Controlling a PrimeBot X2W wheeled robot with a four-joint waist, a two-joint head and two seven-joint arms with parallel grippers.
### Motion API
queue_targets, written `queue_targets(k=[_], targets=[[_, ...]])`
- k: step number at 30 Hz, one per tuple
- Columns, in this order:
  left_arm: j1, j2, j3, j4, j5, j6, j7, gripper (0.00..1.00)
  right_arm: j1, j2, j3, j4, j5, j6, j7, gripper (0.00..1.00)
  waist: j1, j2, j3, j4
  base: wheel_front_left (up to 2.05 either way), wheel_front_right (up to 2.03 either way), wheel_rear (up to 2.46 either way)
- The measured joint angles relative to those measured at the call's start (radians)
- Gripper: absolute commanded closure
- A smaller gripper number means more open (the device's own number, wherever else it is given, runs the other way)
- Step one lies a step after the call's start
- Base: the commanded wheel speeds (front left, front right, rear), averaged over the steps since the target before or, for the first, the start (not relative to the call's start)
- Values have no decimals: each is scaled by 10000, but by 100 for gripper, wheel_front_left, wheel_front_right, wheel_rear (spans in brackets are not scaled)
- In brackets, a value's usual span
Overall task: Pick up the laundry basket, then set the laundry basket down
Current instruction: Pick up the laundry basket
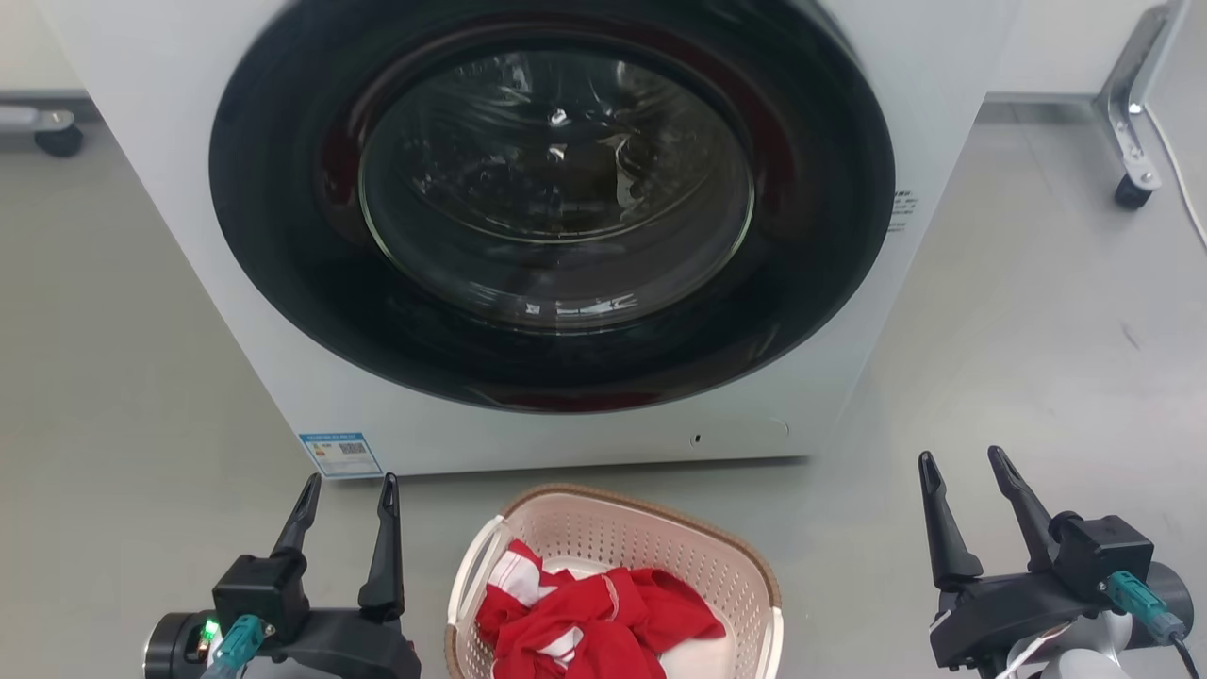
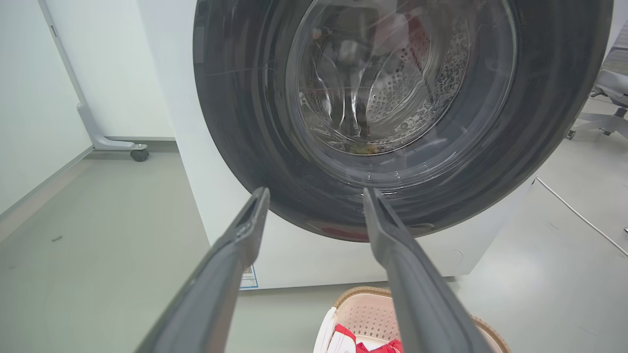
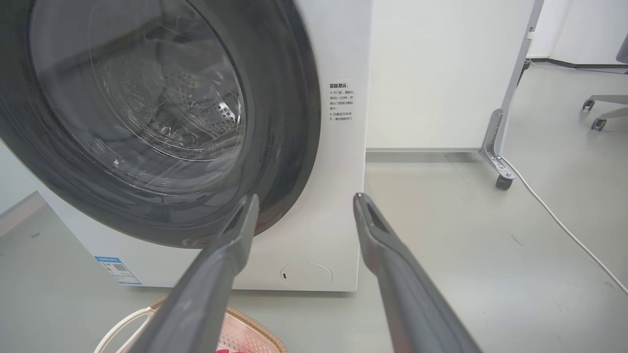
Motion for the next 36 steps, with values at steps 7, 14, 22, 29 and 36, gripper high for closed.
queue_targets(k=[7,14,22,29,36], targets=[[-141,-69,-12,-199,36,0,0,0,-111,-2,-63,-299,-58,2,-2,0,0,0,546,-26,0,0,0],[-743,-221,-111,-330,171,0,88,0,-508,-10,-128,-667,-69,29,-2,0,1,0,1548,-71,0,0,0],[-1499,-265,-345,-341,276,-4,267,0,-762,-50,-211,-895,-157,31,-2,0,1,1,2679,-98,0,0,0],[-2104,-263,-426,-150,485,-102,543,0,-1151,-44,-282,-1124,-165,29,-2,0,0,1,3709,-115,0,0,0],[-2736,-125,-384,336,529,-186,888,0,-1707,71,-242,-1333,-320,33,-4,0,1,1,4745,-197,0,0,0]])
